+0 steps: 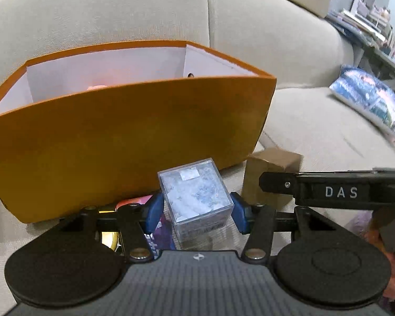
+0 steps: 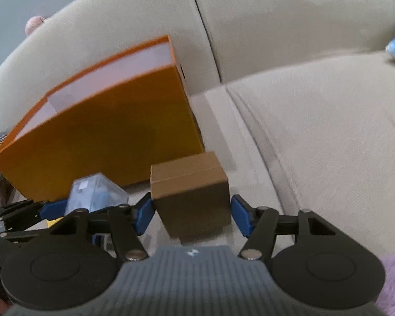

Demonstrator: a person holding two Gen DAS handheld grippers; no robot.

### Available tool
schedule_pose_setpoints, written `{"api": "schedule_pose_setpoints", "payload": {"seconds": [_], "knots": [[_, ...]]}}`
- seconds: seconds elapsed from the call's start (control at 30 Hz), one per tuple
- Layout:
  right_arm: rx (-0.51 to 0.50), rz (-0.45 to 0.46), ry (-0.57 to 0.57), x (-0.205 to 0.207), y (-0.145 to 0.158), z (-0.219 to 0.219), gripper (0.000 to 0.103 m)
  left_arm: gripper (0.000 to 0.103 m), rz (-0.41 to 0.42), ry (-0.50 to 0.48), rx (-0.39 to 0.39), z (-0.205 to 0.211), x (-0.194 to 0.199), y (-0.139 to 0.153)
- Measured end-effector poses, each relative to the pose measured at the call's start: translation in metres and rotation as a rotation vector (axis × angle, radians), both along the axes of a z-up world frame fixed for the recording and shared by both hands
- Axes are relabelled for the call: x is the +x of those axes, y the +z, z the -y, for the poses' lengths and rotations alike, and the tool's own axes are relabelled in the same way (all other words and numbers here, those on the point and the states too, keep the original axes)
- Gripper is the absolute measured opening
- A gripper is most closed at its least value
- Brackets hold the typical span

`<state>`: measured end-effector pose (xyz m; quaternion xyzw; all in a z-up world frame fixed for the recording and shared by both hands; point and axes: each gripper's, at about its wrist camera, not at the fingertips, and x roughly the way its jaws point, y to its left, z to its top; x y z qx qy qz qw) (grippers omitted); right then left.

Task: Organize rigid objects
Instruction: 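Grasp the clear cube with the left tool while the right grasps the brown cardboard box, then lift and carry the cube with the left tool while the right carries the brown box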

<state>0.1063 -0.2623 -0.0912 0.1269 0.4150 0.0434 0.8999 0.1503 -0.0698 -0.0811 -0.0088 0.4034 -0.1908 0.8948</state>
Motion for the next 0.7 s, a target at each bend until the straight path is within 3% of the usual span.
{"api": "schedule_pose_setpoints", "payload": {"seconds": [0.33,0.53,0.7], "knots": [[-0.063,-0.015,0.056,0.002,-0.003,-0.009,0.063,0.060,-0.036,0.009,-0.019,0.000,0.006,-0.004],[0.011,-0.158,0.054,-0.003,-0.010,0.000,0.062,0.060,-0.043,-0.008,-0.022,0.004,0.004,-0.003],[-0.034,-0.193,0.078,-0.006,-0.013,-0.007,0.062,0.059,-0.061,-0.015,-0.026,0.002,-0.002,-0.003]]}}
